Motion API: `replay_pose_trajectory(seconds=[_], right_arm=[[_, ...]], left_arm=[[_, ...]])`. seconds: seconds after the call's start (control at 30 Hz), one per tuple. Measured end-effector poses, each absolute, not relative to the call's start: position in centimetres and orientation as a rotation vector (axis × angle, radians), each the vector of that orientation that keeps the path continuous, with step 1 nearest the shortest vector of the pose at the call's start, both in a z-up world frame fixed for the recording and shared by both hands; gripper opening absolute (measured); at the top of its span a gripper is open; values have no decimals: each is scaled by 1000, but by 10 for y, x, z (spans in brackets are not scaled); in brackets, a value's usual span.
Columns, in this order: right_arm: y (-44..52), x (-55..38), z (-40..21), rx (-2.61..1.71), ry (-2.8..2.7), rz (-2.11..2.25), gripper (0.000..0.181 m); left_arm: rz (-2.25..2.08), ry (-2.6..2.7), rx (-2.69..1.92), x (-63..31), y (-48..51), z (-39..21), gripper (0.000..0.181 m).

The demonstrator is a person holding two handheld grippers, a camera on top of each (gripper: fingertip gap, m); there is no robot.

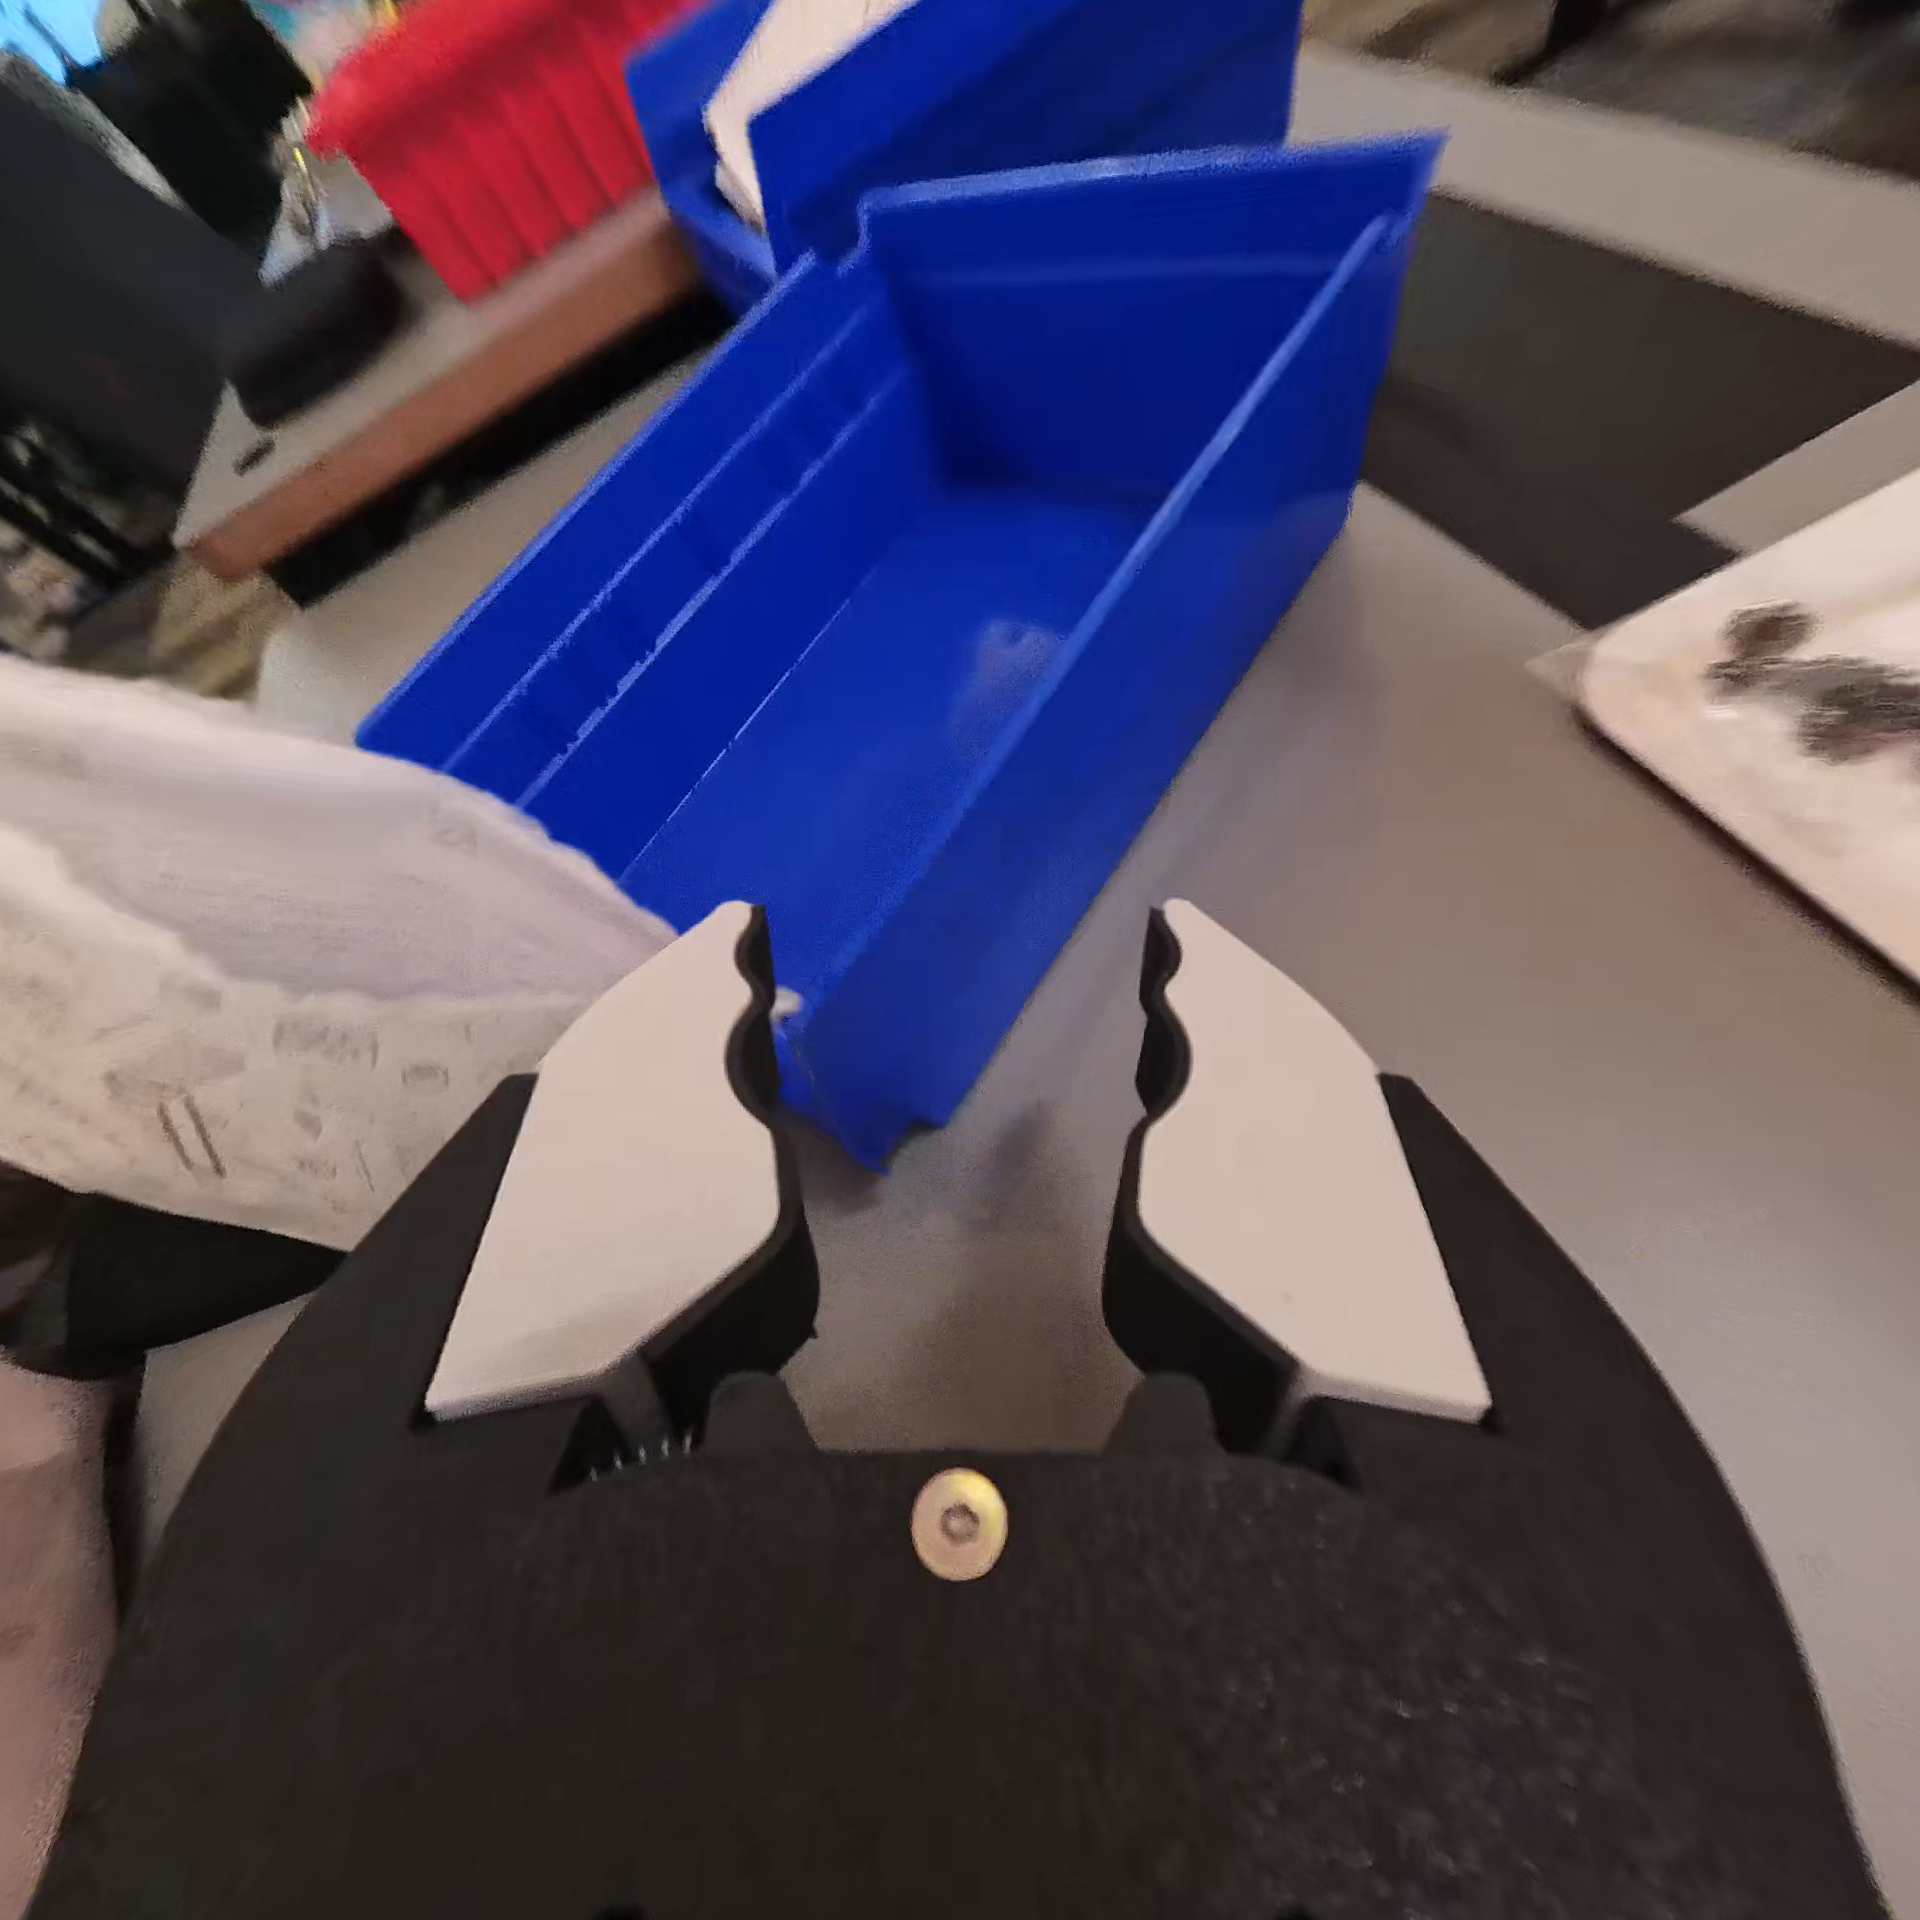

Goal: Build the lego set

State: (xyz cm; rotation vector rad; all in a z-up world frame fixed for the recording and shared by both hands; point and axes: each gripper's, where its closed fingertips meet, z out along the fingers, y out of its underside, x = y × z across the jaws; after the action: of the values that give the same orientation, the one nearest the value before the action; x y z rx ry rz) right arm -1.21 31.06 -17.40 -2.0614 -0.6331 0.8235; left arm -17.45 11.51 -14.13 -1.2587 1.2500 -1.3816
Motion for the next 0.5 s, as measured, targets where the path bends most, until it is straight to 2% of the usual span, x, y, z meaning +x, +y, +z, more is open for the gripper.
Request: replay_pose_trajectory(seconds=[0.03, 0.13, 0.5], right_arm=[[311, -23, -180, -2103, -668, 806, 63], [312, -34, -189, -2165, -751, 647, 15], [260, 72, -189, -2180, -430, 324, 5]], left_arm=[[-1380, 1260, -1257, -174, 114, -142, 2], [-1378, 1287, -1250, -173, 109, -144, 2], [-1460, 1400, -1235, -172, 84, -161, 2]])
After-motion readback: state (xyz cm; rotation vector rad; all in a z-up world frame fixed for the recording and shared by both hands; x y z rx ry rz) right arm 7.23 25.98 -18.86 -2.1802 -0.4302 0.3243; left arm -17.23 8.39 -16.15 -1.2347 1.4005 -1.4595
